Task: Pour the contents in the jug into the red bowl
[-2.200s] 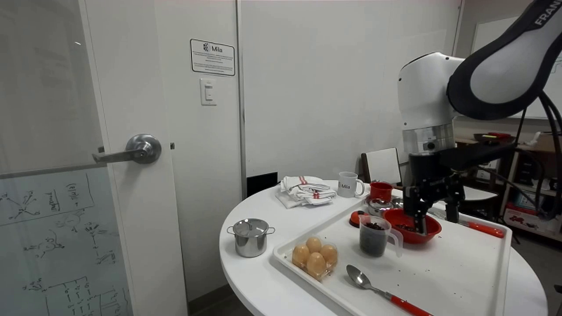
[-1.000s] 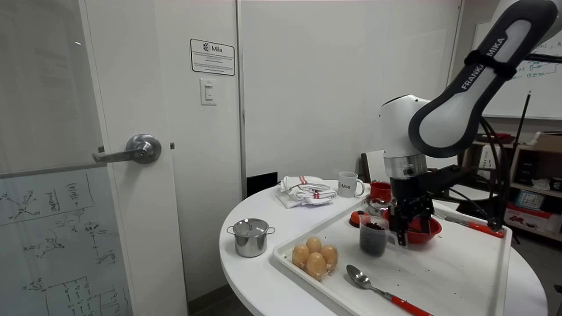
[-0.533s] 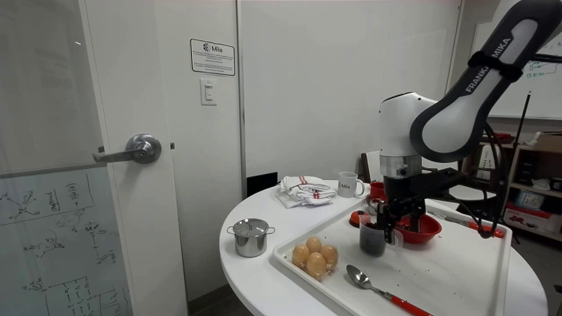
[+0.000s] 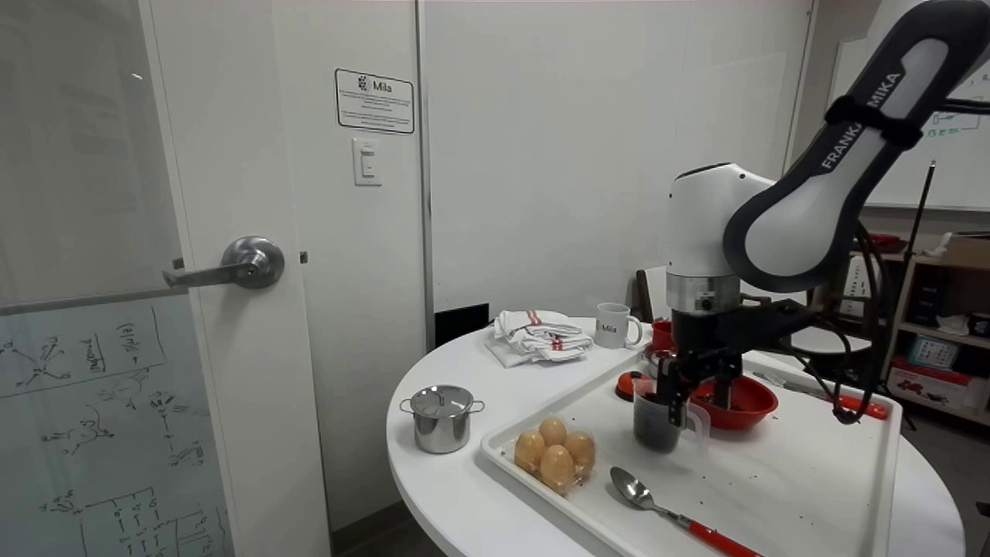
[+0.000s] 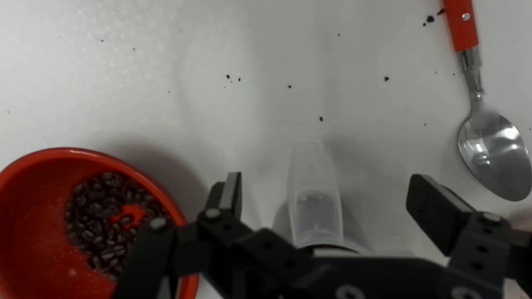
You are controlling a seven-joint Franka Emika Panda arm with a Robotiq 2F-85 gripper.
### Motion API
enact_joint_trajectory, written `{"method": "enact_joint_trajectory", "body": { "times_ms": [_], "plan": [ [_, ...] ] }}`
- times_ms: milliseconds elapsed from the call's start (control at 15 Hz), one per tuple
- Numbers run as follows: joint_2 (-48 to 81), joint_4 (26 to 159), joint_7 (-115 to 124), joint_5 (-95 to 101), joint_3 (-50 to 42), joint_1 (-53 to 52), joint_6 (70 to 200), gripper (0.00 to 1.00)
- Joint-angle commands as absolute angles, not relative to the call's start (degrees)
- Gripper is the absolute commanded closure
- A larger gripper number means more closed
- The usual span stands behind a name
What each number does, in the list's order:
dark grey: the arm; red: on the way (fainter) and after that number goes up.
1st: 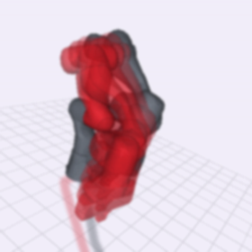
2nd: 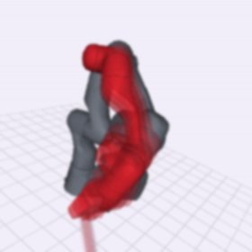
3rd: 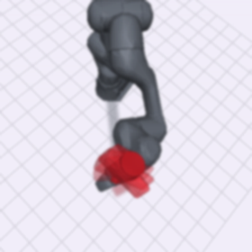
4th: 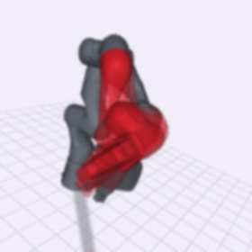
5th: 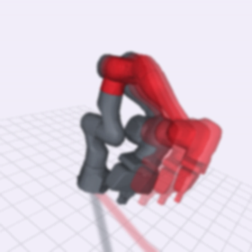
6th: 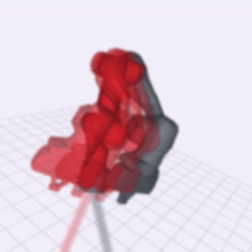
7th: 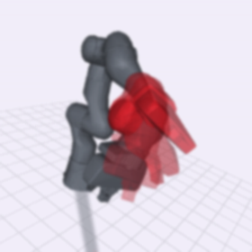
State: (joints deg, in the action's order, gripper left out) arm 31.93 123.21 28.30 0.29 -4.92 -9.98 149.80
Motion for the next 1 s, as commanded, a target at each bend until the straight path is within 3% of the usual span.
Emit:
{"method": "enact_joint_trajectory", "body": {
  "times_ms": [0, 200, 667, 933],
  "plan": [
    [32.2, 123.9, 24.8, -1.0, -4.4, -8.3, 151.1, 0.25],
    [32.1, 124.3, 23.3, -1.0, -4.4, -7.6, 151.7, 0.4],
    [32.0, 124.7, 21.2, -1.1, -4.1, -6.8, 152.8, 0.93],
    [31.6, 124.7, 20.8, -1.4, -3.7, -6.8, 152.6, 0.89]
  ]
}}
